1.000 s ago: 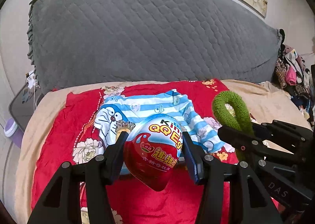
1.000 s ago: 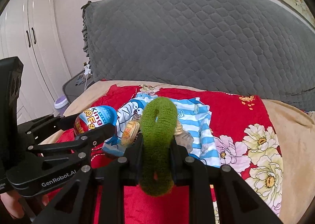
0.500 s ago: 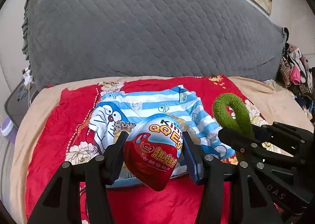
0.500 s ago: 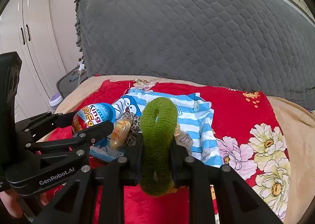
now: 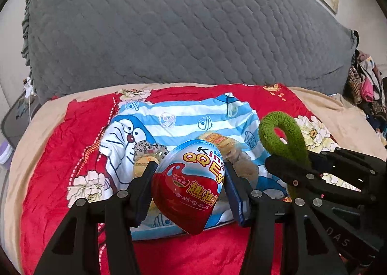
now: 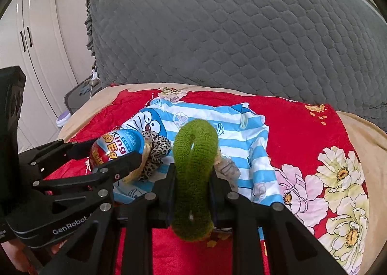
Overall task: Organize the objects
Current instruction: 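Lower the egg beside the scrunchie while the right tool lowers the ring by the sponge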
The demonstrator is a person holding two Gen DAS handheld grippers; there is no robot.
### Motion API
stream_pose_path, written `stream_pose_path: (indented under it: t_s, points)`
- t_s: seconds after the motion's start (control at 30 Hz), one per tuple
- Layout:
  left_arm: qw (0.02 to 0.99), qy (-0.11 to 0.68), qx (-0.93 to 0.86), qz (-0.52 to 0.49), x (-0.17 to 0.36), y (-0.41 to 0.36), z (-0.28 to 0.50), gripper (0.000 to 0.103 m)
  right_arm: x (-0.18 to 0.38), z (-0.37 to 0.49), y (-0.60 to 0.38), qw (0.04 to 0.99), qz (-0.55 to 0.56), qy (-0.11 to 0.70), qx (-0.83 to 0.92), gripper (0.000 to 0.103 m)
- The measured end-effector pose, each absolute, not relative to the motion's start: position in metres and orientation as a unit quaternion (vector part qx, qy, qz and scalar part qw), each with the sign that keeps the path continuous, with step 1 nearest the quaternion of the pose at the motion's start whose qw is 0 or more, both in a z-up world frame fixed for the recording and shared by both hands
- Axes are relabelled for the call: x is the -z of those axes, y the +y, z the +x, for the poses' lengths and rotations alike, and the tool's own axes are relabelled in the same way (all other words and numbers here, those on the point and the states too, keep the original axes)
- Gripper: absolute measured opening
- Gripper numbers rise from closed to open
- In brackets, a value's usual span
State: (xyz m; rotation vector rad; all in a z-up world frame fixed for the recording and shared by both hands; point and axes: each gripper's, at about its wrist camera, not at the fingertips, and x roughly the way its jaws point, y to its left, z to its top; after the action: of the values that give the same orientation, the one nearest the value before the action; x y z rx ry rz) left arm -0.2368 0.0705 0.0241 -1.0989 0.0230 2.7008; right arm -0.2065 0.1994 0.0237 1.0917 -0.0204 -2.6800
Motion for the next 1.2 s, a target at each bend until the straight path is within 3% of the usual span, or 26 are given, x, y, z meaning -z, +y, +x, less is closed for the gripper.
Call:
stream_pose_path:
  t_s: [1.2]
  points:
    - [0.094,-0.001,-0.911,-0.401,0.049,0.076,-0.291,0.055,0.043,-0.259,0.212,0.103,0.404,-0.004,0.909,0.023]
